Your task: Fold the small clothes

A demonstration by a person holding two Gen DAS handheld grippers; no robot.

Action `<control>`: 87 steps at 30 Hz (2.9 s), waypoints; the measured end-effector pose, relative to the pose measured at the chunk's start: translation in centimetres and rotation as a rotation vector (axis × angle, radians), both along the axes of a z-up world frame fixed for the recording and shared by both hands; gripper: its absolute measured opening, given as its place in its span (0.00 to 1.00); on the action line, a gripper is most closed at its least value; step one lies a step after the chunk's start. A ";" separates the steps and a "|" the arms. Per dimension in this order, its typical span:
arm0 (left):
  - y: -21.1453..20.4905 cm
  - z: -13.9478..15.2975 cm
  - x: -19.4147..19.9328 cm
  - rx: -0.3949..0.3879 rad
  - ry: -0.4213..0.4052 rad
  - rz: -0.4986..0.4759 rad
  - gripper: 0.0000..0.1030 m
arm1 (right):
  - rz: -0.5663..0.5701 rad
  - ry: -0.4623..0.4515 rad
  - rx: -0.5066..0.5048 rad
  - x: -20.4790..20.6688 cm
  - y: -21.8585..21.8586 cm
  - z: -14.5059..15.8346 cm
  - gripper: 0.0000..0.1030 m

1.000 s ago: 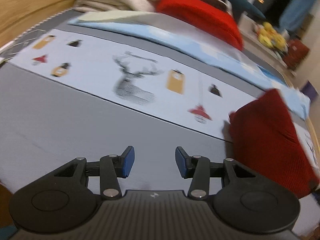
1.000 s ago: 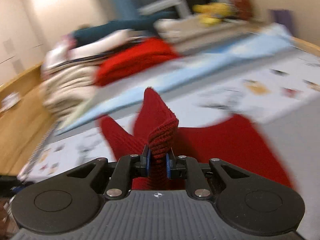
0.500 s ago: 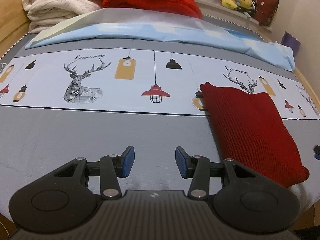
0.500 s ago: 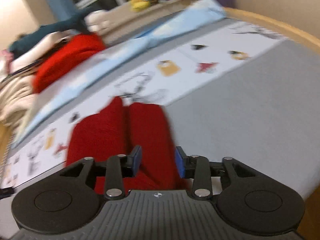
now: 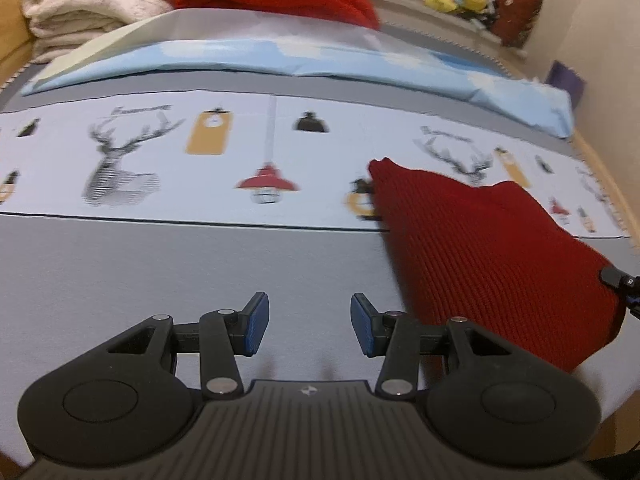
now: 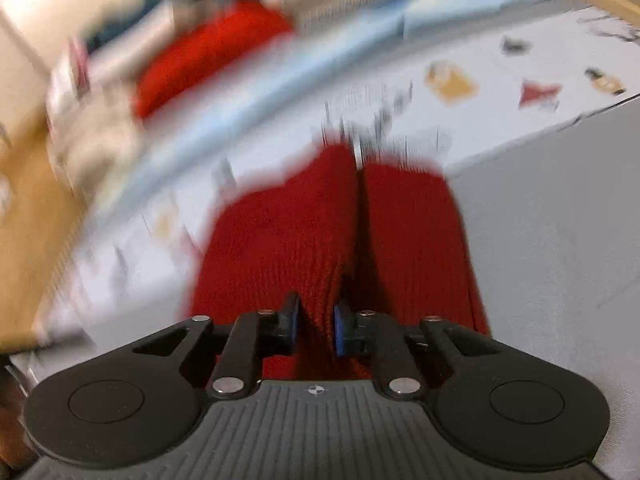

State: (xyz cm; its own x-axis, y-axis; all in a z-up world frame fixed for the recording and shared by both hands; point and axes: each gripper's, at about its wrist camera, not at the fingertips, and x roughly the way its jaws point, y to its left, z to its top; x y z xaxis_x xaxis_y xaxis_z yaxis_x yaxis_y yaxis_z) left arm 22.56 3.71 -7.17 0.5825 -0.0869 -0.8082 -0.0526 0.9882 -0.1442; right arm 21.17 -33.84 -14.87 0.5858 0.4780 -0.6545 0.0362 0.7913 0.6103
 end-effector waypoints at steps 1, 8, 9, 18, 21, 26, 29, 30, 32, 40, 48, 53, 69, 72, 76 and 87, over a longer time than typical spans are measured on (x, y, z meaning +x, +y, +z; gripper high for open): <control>-0.7 0.0 0.1 -0.021 -0.010 -0.020 0.50 | -0.048 -0.044 0.043 -0.7 -1.1 0.8 0.15; -7.8 -1.2 0.4 -0.105 -0.013 -0.217 0.56 | 0.064 0.242 -0.210 -0.6 -0.8 -4.1 0.19; -8.6 -1.6 0.5 -0.113 -0.006 -0.233 0.56 | 0.061 0.227 -0.217 -0.4 -0.7 -4.0 0.20; -13.4 -7.1 1.6 0.009 0.151 -0.280 0.56 | 0.066 0.203 -0.252 0.2 -0.5 -4.4 0.34; -13.7 -7.6 1.4 0.065 0.155 -0.300 0.60 | 0.088 0.211 -0.285 -0.1 -0.4 -4.4 0.40; -10.5 -5.7 2.3 -0.111 0.138 -0.184 0.62 | 0.030 0.140 -0.214 -0.3 -1.8 -3.0 0.47; -8.7 -5.3 3.5 -0.207 0.102 -0.100 0.63 | -0.065 0.093 -0.181 -0.2 -3.3 -2.4 0.61; -8.2 -5.6 4.0 -0.244 0.109 -0.076 0.68 | -0.090 0.115 -0.186 0.0 -3.7 -2.8 0.65; -7.5 -6.9 5.3 -0.317 0.153 -0.032 0.77 | -0.116 0.198 -0.180 0.6 -4.3 -4.4 0.67; -6.0 -12.0 8.5 -0.591 0.272 0.073 0.88 | -0.167 0.439 -0.088 1.4 -5.2 -9.0 0.67; -6.7 -10.9 8.8 -0.557 0.224 0.018 0.61 | -0.096 0.397 -0.094 2.3 -3.3 -8.6 0.31; -5.4 -7.4 8.0 -0.508 0.139 -0.014 0.50 | -0.090 0.336 -0.106 2.2 -2.1 -7.1 0.23; 9.0 -2.7 6.2 -0.314 0.046 0.176 0.49 | 0.080 0.196 -0.015 4.7 11.4 -4.7 0.27; 10.1 -1.7 5.0 -0.316 0.014 0.159 0.49 | 0.017 0.268 -0.060 4.8 11.4 -5.4 0.33; 9.7 -1.3 3.9 -0.264 0.033 0.105 0.49 | -0.049 0.204 -0.098 4.1 10.5 -3.8 0.34; 9.0 -1.9 1.9 -0.220 0.071 0.086 0.50 | 0.200 0.150 -0.011 3.6 16.3 -3.5 0.40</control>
State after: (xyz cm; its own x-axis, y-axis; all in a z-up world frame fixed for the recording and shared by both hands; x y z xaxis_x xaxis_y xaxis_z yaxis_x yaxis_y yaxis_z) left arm 24.43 12.73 -9.11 0.5373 -0.2180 -0.8147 -0.1527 0.9249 -0.3483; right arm 24.81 -17.56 -18.42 0.3760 0.5668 -0.7330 -0.0326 0.7987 0.6009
